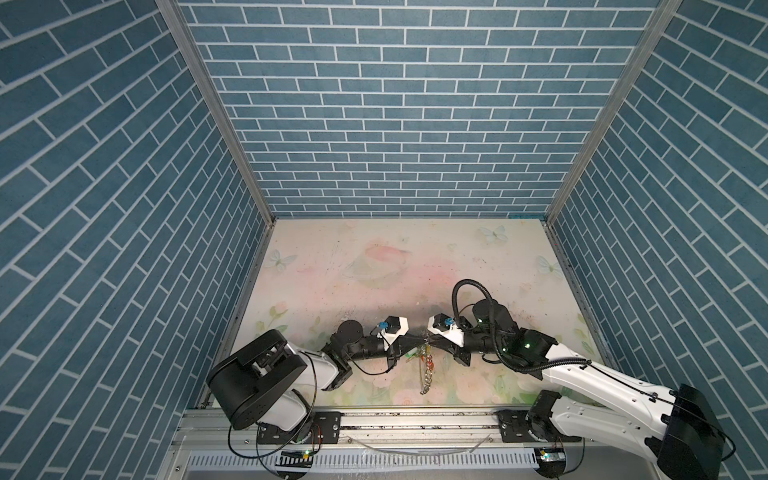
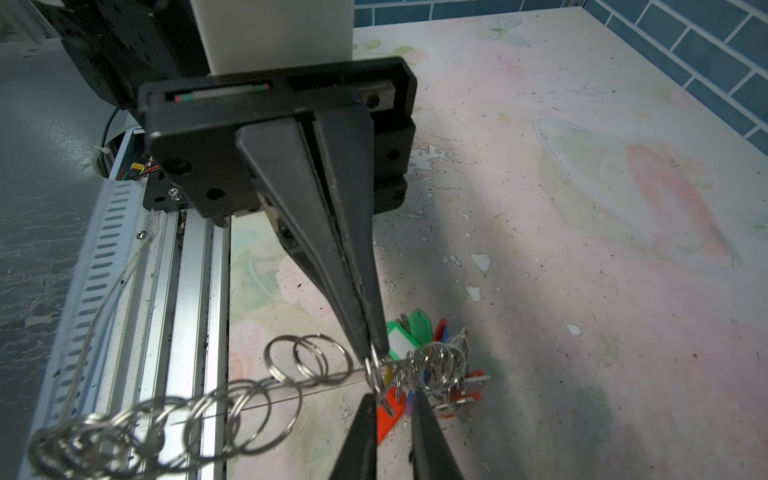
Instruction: Put the keys on the keyring
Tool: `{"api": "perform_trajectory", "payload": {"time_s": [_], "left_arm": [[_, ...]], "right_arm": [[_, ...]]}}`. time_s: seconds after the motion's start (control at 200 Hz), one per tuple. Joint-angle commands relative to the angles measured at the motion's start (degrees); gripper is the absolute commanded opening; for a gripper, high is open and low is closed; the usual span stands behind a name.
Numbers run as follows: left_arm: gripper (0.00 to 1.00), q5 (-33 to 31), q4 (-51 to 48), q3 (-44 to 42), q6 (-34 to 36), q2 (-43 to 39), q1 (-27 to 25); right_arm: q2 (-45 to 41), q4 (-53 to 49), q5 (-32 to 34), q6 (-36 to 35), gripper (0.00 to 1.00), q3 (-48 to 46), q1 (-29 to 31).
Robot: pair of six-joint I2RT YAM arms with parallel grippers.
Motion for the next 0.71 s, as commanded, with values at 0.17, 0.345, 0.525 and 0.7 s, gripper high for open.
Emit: {"api": "perform_trajectory", "payload": {"time_s": [0.17, 0.345, 0.525, 0.7], "left_arm": [[0.00, 2.5, 4.2, 0.0, -0.3, -1.1, -0.2], [0.00, 2.6, 4.2, 0.0, -0.1, -0.9, -0.2], [0.04, 1.1, 2.8, -0.1, 0.7, -0.9, -0.1], [0.17, 0.6, -8.7, 1.6, 5.0, -4.1, -0.2]], "right_arm": [[0.2, 3.8, -4.6, 1.1, 0.09, -1.3, -0.2], [1.4, 2.1, -6.0, 0.7, 0.01, -0.1, -0.2], [2.3, -6.4, -4.0, -2.1, 0.00, 4.3, -0.1], [5.3, -18.2, -1.4, -6.2, 0.00, 11.9, 0.2]]}}
